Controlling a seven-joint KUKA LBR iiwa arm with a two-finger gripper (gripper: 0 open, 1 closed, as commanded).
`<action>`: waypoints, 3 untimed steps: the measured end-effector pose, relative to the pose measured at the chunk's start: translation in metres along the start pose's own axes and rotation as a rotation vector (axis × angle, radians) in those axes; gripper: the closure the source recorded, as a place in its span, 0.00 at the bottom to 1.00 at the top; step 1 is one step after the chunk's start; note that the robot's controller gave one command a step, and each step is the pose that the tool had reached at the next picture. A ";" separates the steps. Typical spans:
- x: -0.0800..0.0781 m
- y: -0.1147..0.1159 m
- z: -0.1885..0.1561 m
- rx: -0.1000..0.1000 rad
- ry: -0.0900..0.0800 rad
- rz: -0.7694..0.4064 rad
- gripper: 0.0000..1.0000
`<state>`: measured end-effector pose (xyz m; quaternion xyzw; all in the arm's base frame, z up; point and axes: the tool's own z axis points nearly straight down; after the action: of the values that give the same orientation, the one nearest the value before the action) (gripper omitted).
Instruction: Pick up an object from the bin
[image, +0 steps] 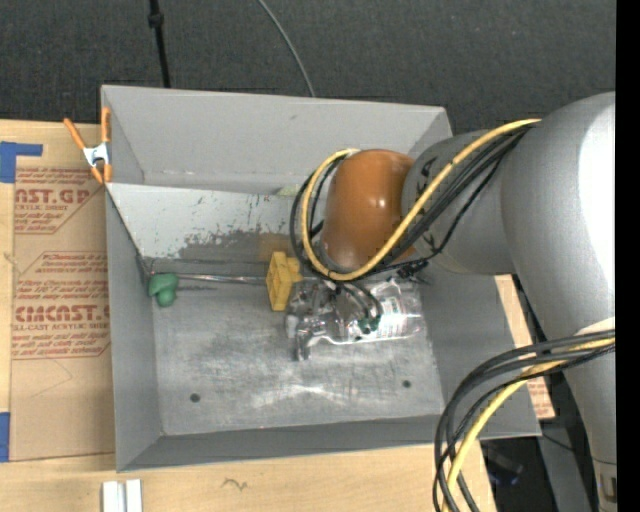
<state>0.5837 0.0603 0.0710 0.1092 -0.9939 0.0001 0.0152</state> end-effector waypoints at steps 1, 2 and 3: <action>0.002 0.000 -0.004 0.000 0.000 0.000 1.00; 0.002 0.001 -0.024 0.000 -0.011 0.001 1.00; 0.000 0.000 -0.045 0.002 -0.022 0.001 1.00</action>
Offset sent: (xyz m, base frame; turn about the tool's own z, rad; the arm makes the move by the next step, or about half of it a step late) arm 0.0000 0.0001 0.0163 0.0000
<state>0.5853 0.0607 0.1161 0.1089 -0.9940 -0.0003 0.0040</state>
